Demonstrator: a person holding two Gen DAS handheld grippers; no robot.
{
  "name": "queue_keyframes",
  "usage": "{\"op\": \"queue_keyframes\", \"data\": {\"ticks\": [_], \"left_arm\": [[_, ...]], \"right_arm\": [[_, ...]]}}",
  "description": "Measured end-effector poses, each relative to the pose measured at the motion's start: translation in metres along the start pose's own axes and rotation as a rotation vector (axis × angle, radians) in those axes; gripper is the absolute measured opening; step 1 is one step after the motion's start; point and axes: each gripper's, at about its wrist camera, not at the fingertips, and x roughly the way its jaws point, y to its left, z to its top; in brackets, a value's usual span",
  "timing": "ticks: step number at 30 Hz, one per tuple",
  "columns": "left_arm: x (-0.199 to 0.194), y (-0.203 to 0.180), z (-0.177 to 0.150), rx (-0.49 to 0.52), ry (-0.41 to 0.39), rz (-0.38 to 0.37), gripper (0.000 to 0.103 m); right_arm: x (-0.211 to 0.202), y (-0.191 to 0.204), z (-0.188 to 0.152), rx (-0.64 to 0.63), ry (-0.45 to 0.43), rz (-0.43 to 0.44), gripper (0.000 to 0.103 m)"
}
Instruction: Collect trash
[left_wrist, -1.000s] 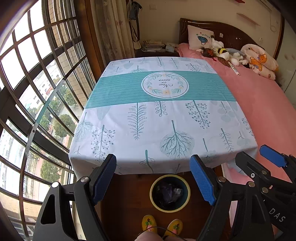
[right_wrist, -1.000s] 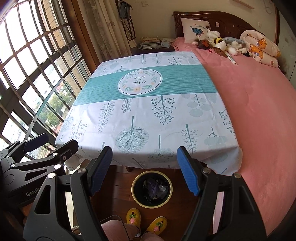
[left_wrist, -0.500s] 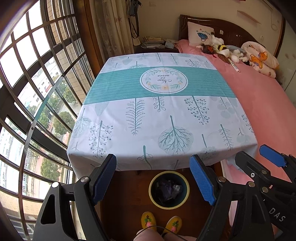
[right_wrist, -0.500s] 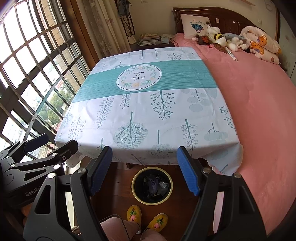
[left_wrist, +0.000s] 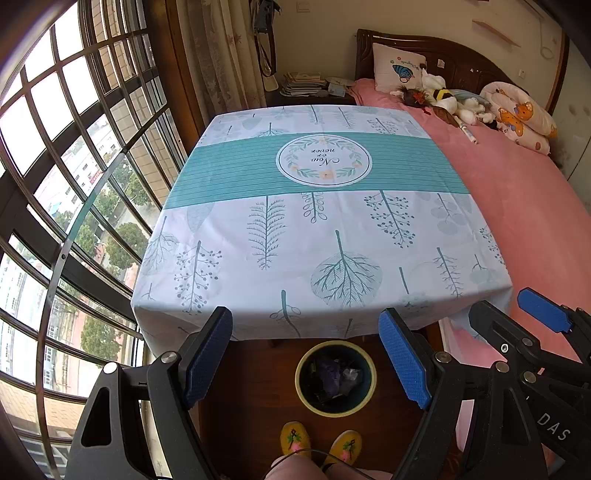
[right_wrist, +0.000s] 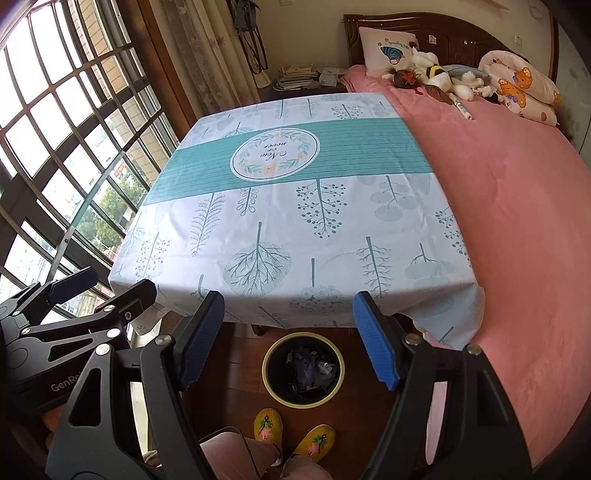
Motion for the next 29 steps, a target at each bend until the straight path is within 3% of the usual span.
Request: {"op": "queue_keyframes", "data": {"ticks": [29], "left_arm": [[0.0016, -0.0039, 0.0004, 0.002, 0.01, 0.001, 0.083]], "right_arm": [[0.0017, -0.0003, -0.0023, 0.006, 0.003, 0.002, 0.07]]}}
